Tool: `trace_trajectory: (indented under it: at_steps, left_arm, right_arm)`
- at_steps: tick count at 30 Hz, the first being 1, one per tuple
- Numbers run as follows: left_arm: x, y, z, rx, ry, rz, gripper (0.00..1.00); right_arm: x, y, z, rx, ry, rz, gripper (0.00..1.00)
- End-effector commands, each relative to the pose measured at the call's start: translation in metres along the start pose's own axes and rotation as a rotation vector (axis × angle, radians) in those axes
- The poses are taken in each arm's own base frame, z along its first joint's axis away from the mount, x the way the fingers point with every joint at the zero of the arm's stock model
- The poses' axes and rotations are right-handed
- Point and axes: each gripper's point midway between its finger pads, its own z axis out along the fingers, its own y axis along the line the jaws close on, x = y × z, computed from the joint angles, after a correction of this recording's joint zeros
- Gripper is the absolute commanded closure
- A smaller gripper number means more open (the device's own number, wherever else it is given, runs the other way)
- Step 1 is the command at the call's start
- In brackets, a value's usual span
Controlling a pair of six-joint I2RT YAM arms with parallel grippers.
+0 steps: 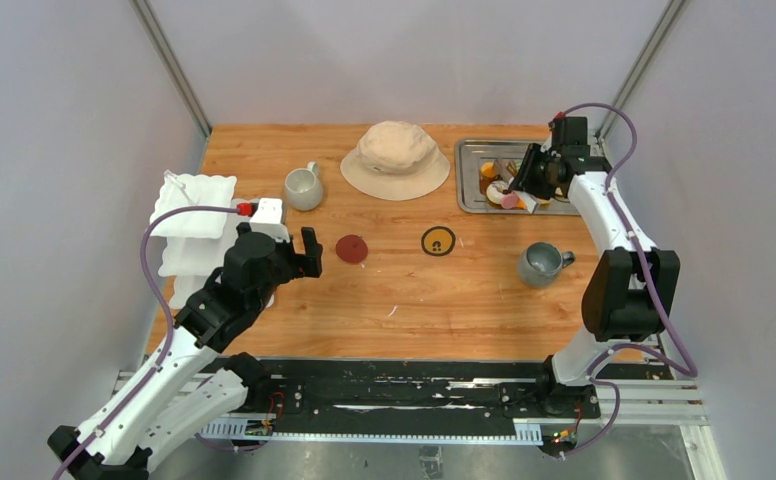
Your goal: Serve the afternoon tea
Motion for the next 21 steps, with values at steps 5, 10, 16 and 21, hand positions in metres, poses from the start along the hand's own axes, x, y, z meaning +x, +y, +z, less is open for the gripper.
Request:
trace_trajectory:
  at_steps: [5, 10, 16, 21]
  left_arm:
    - [-0.01, 0.001, 0.0, -0.01, -0.034, -0.024, 0.02]
    - [-0.009, 0.001, 0.001, -0.009, -0.031, -0.023, 0.02]
    - [-0.009, -0.001, 0.001, -0.003, -0.03, -0.025, 0.02]
    - [-0.007, 0.001, 0.0, -0.005, -0.029, -0.026, 0.02]
  right_arm:
    - [-0.016, 0.001, -0.01, -0.025, -0.062, 0.024, 0.61]
    - [-0.016, 0.001, -0.022, -0.025, -0.096, 0.024, 0.59]
    - [-0.015, -0.001, -0.022, -0.022, -0.102, 0.026, 0.59]
    - [-0.013, -0.004, -0.013, -0.013, -0.086, 0.029, 0.59]
